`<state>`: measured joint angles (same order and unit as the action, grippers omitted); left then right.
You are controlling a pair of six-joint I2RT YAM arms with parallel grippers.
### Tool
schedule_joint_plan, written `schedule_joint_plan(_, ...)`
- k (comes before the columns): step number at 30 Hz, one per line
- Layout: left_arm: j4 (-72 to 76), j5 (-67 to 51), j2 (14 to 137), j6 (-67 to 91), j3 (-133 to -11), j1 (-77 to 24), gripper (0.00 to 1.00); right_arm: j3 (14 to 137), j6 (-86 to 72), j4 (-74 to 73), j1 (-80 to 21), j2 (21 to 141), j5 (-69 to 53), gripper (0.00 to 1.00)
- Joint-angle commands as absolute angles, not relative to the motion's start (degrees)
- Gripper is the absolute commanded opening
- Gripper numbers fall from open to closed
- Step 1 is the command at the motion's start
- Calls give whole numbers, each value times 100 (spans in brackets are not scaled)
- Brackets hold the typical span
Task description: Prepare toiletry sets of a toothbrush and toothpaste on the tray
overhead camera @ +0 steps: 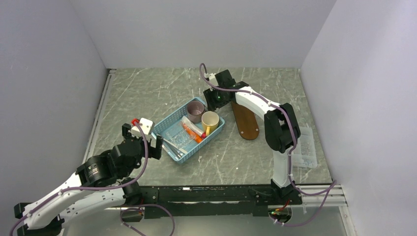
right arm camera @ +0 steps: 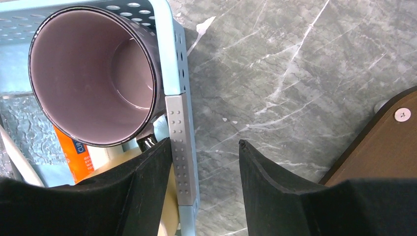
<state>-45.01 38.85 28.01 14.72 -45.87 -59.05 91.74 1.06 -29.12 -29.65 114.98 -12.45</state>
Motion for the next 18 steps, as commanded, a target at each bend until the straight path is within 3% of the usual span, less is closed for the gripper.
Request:
schedule_joint_plan(1,-4339,3892,2855,1476,-4596,-5880,99,9271,171,-3069,-3053,11610,-1158,55)
schedule_joint_plan(6,-4346,3889,2889,1474,-4597,-5881,99,9371,184,-3191,-3107,11749,-1046,51)
schedule_joint_plan(18,-4376,3899,2906,1485,-4600,-5876,99,9267,11,-3095,-3139,11673,-955,20)
